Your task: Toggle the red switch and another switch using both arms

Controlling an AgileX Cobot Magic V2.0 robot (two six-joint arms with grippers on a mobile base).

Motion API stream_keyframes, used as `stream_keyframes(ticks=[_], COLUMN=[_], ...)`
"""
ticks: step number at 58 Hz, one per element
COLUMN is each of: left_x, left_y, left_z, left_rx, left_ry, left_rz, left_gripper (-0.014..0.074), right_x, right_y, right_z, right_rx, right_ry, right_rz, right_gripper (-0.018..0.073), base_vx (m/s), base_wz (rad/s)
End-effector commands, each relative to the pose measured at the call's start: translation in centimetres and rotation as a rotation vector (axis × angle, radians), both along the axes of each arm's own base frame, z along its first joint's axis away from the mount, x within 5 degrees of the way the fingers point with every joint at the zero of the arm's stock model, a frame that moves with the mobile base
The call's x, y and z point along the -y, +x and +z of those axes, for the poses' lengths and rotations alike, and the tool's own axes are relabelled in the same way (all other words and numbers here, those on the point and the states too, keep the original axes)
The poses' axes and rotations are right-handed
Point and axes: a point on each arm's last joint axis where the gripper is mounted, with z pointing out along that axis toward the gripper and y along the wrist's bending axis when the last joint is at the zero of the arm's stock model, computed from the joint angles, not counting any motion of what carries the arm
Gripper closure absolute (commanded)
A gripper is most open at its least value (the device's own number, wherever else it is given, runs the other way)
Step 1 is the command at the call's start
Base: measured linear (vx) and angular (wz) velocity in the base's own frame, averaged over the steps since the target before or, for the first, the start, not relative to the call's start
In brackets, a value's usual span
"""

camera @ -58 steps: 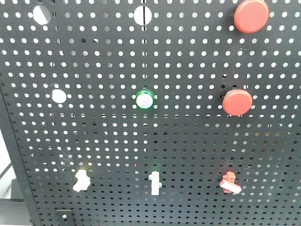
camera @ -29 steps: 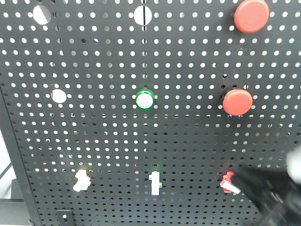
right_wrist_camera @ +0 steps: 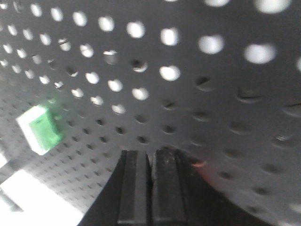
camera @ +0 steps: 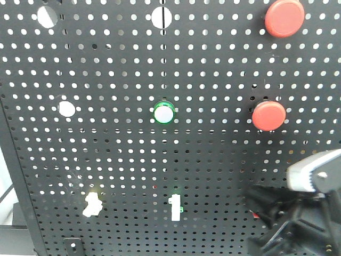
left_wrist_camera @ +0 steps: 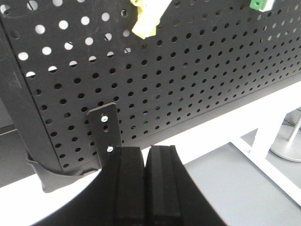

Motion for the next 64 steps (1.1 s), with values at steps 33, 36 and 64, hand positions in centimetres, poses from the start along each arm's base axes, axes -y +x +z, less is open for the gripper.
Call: stream_keyframes(ticks=[33,36,64], left_x=[0.2,0.2,0.2], left_y=[0.3,0.3,0.3], left_z=[1.6,1.6,1.7], left_rx=[0.094,0.094,0.097], left_ry=[-0.047,-0.047,-0.060], left_rz=[-0.003,-0.003,0.000], left_gripper=[0.0594,0.0594,0.0594], right_x=[-0.8,-0.8,5.6], right_y=[0.0,-0.1,-9.7], right_z=[-2.3,-2.2,-0.5], right_rx=[-0.125,-0.119,0.306], right_ry=[0.020,0.017,0.037], right_rz=[0.061,0.072,-0.181], right_gripper=[0.0566,0.0566,0.0566], base_vx=[0.00,0.00,0.00], base_wz=[0.00,0.00,0.00])
